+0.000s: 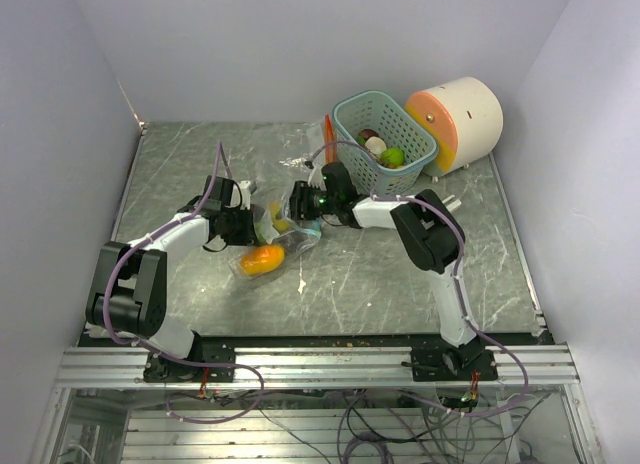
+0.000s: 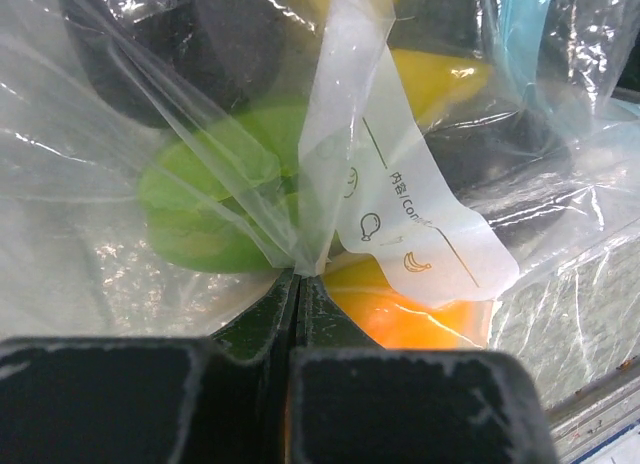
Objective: Open the zip-top bag and remove the fake food
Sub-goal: Pick up the fake fruit from the zipper food storage bag.
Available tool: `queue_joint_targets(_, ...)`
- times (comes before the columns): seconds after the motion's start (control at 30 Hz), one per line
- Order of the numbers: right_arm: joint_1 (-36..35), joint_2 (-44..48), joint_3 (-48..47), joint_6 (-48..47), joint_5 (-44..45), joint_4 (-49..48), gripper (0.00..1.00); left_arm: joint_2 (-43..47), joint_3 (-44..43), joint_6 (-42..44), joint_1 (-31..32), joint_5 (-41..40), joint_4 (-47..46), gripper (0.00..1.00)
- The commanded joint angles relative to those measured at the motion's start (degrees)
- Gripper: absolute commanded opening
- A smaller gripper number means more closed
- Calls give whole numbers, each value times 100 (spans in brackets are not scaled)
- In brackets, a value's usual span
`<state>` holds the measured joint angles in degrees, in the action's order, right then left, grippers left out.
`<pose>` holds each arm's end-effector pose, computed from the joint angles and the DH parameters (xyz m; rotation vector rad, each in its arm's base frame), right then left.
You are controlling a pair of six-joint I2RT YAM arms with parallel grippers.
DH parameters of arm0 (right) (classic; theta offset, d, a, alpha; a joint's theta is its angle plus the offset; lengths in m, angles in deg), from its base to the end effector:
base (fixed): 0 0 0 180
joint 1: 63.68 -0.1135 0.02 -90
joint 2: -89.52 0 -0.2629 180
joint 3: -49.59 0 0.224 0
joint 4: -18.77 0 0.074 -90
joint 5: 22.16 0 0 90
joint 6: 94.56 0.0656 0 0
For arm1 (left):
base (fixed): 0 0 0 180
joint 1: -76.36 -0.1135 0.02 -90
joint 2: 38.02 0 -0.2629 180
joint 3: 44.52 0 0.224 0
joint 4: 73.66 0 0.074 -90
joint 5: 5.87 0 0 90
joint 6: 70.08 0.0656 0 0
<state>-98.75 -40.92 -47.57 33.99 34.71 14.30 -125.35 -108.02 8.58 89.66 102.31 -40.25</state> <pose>0.3811 0.3113 0.1285 -0.3278 2.2649 1.3353 0.2740 -0.0858 0.1710 0.1663 2.5907 -0.5680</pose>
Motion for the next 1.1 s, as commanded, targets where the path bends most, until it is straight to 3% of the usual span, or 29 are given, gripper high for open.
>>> queue_joint_targets(0.0,211,334,595,122,186,-16,31,-71,-39,11,50,-102,90,7)
queue_joint_targets(0.17,534,812,1140,212,219,-195,22,-125,-37,-27,43,-51,51,7)
queue_joint_targets(0.4,1087,1626,1592,91,302,-85,21,-132,-31,-27,41,-85,64,7)
queue_joint_targets(0.73,1552,2522,1170,-537,377,897,21,-186,-71,8,43,-79,70,7)
queue_joint_targets(1.07,1760,2508,934,-295,-72,705,21,-177,-95,18,41,-91,75,7)
